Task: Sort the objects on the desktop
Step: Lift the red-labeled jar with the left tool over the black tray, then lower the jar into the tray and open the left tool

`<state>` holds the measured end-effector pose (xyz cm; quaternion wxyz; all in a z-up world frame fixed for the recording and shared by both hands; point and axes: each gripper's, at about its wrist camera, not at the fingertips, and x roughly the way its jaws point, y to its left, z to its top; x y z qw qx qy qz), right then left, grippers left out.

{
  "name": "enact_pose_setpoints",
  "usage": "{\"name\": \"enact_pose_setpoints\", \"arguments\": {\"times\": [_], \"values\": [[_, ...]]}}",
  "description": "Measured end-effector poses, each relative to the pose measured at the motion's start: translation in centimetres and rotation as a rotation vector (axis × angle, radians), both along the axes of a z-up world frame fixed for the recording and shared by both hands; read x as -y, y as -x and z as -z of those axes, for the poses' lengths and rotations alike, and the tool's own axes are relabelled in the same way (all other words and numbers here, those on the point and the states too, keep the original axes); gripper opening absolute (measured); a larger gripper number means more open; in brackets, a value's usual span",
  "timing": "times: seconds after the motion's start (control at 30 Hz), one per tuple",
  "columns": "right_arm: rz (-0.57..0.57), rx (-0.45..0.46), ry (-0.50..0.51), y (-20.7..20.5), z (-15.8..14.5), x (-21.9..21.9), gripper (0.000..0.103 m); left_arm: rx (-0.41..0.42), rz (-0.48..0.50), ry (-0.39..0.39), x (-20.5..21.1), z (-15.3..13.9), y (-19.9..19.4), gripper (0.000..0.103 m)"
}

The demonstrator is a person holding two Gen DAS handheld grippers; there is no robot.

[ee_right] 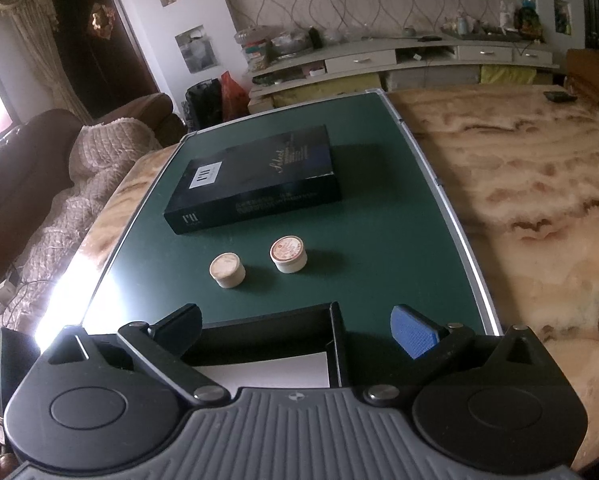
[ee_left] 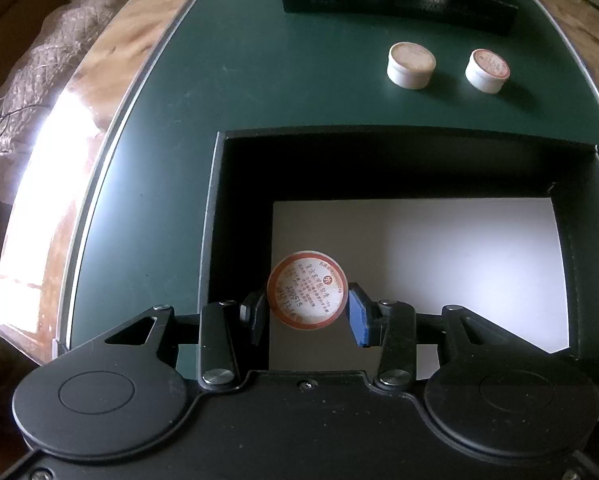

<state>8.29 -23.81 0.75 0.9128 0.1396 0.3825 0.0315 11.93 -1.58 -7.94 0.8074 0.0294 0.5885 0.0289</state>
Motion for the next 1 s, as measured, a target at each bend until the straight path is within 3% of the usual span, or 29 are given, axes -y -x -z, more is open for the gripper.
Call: {"name": "enact_pose_setpoints", "arguments": {"times": [1.0], "values": [[0.002, 0.002, -0.009, -0.3, 0.1, 0.3, 0.103, -0.027, -0.009, 0.015, -0.3, 0.5, -0.6, 0.042]]}}
